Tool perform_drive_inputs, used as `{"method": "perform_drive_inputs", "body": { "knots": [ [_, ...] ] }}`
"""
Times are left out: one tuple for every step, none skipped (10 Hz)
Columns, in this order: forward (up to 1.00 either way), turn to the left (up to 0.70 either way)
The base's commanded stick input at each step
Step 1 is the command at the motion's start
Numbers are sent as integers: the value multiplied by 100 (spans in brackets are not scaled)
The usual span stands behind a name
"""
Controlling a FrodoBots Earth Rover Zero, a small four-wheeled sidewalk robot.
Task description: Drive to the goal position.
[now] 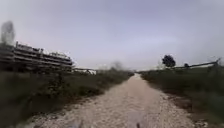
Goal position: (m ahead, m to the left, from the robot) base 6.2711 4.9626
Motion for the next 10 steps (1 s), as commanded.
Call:
{"method": "perform_drive_inputs", "body": {
  "knots": [
    [70, 0],
    [70, -10],
    [70, -29],
    [70, -35],
    [70, -35],
    [70, -35],
    [70, -35],
    [70, -14],
    [70, 0],
    [70, 0]
  ]
}}
